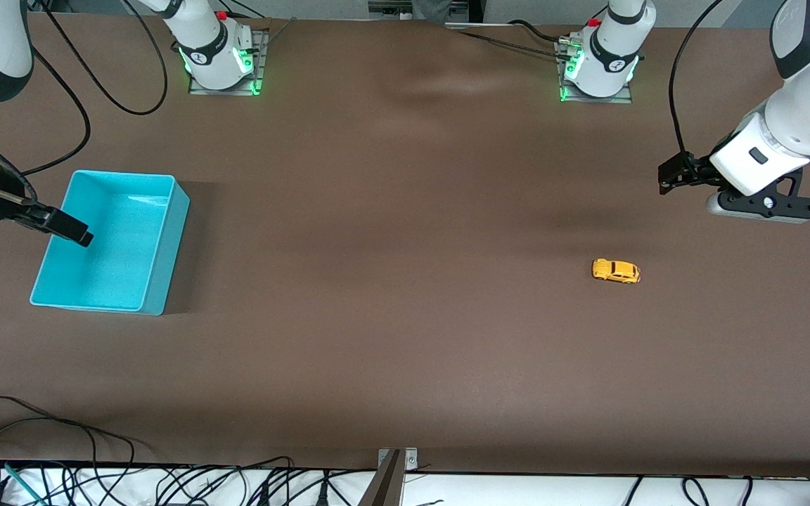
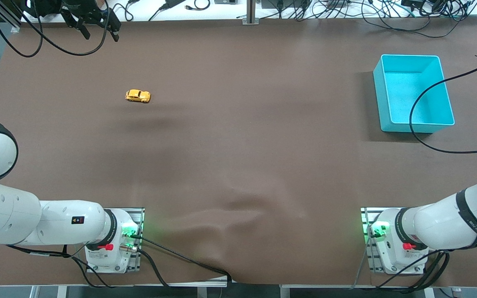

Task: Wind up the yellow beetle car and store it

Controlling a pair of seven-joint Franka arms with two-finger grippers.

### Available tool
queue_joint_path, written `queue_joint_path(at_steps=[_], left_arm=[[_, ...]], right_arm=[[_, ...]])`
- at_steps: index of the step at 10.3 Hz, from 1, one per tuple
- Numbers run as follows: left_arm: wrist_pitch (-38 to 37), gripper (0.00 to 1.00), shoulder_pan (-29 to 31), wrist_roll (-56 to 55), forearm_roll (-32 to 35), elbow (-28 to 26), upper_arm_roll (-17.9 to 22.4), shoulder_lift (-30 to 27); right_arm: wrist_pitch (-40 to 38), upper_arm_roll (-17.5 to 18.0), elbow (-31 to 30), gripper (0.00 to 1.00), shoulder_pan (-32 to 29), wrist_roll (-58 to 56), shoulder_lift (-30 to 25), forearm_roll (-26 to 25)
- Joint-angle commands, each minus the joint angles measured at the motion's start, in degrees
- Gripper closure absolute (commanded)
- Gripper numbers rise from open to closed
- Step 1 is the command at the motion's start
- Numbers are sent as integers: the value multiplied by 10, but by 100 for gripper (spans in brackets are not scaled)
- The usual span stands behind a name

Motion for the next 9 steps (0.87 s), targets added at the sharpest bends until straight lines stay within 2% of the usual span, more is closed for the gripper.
queue_joint_path(at_steps=[1,9], left_arm=[[-1,0,10,16,-15,-12,-6,-12],[-1,0,10,16,-15,-12,-6,-10]], right_arm=[[-1,1,1,0,-3,-7,-3,4],[-1,0,1,0,-10,-5,-3,6]])
